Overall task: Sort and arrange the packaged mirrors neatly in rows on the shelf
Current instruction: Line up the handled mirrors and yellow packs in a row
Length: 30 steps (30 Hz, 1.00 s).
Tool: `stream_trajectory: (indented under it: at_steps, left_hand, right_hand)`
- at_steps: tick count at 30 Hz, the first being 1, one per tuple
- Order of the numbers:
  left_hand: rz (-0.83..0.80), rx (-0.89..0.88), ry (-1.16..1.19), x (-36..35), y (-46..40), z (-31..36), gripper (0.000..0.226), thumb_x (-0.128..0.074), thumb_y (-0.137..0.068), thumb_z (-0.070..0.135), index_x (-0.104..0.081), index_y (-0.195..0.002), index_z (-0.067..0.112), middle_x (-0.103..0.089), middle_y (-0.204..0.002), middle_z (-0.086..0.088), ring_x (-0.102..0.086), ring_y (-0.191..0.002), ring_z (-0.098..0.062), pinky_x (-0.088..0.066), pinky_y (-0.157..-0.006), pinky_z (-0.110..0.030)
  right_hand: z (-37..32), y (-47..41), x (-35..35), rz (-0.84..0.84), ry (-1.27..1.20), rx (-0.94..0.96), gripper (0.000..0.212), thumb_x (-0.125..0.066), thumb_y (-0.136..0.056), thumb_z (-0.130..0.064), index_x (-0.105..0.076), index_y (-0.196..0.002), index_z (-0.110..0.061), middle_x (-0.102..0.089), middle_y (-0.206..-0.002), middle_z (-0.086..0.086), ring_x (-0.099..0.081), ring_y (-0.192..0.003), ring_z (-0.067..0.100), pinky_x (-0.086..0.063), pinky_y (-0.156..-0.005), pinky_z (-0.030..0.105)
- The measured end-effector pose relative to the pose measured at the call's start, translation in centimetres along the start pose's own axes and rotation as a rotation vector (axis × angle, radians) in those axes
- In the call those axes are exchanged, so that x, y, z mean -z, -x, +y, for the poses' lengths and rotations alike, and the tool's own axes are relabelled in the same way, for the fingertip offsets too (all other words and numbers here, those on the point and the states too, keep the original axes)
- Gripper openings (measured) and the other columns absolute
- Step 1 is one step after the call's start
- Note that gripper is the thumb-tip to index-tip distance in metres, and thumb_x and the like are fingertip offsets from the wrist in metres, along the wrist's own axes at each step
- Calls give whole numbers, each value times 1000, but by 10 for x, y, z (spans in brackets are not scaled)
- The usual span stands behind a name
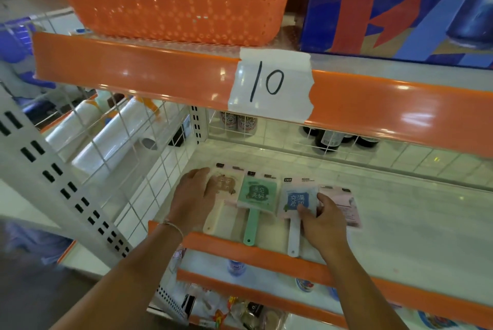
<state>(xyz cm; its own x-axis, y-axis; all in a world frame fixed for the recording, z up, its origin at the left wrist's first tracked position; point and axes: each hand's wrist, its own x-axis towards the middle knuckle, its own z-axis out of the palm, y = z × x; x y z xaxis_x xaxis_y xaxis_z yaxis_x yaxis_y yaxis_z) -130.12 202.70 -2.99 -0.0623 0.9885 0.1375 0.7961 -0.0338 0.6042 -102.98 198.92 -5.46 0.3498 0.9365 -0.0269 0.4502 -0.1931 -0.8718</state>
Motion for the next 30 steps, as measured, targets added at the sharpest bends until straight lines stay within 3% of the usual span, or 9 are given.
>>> stream_trajectory:
  at_steps: [3, 8, 12, 17, 24, 30]
  left_hand:
    - [-45, 0, 7, -2, 5, -11, 41, -43, -101, 30, -52, -133, 6, -55, -133, -12, -49, -126, -27, -39, -104, -34]
    - [-83, -38, 70, -10, 11, -13, 43, -44, -102, 26, -47, -138, 2, -47, -143, -14, -32, -140, -20, -20, -105, -17]
    - [-95, -49, 68, -19, 9, -25, 53, -43, -101, 32, -37, -146, 6, -36, -153, -10, -20, -147, -17, -16, -114, -25]
    - [-86, -50, 50, -23, 9, -28, 54, -43, -101, 35, -39, -146, 6, -38, -152, -8, -21, -146, -17, -22, -119, -37]
    - [-61, -61, 75, -21, 11, -24, 47, -45, -101, 31, -45, -141, 5, -46, -146, -9, -25, -144, -17, -19, -113, -26]
    - [-66, -51, 72, -23, 10, -28, 51, -44, -101, 34, -41, -144, 6, -43, -149, -8, -24, -145, -17, -20, -117, -32]
  right_hand:
    - [-2, -3, -2, -12, 51, 13, 13, -66, -91, -23, -60, -102, -27, -64, -81, -14, -55, -71, -5, -34, -54, 9]
    - [3, -5, -5, -30, 198, 42, 10, -65, -90, -28, -61, -93, -19, -64, -80, -4, -54, -69, 3, -34, -55, 15]
    - [8, -5, -10, -28, 308, 19, 29, -54, -87, -47, -59, -84, -18, -62, -78, 1, -59, -75, 20, -46, -62, 33]
    - [1, -2, -11, -32, 459, -8, 32, -57, -93, -40, -57, -92, -8, -56, -91, 9, -48, -79, 22, -36, -69, 29]
    - [-2, 2, -16, -30, 523, -17, 38, -55, -94, -40, -59, -109, -5, -51, -110, 18, -51, -99, 32, -47, -80, 37]
    - [-6, 6, -19, -36, 580, 0, 42, -53, -95, -40, -52, -126, -11, -47, -120, 18, -48, -111, 35, -46, -87, 39]
